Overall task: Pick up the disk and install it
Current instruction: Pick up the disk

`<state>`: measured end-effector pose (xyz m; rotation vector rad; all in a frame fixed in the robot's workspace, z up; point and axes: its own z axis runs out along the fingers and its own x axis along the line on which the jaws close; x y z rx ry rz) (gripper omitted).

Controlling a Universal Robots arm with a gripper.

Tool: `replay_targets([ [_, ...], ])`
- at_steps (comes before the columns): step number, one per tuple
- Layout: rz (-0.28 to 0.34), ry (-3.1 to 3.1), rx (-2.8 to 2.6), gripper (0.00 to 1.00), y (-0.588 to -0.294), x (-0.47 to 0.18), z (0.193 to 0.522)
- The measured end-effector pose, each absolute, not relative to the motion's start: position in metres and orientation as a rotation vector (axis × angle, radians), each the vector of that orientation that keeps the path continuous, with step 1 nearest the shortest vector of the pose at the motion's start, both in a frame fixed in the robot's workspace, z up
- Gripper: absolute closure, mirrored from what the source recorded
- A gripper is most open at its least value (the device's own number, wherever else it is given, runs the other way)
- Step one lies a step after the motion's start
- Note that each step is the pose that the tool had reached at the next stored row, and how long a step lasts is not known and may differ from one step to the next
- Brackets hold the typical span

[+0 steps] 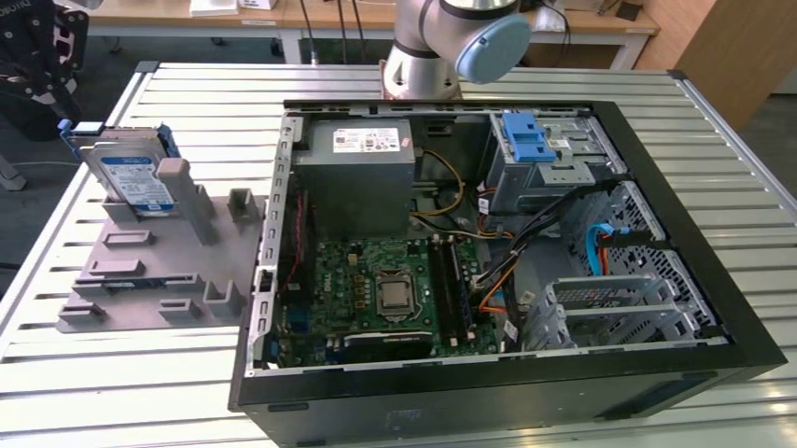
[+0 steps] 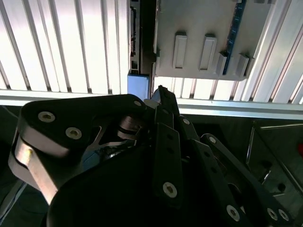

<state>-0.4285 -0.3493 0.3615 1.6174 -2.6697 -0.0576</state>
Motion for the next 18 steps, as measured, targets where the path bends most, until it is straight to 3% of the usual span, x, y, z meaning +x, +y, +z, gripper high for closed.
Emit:
replay_targets([
  [18, -0.056, -2.593, 1.734, 0.89, -0.3493, -0.4285, 0.3615],
])
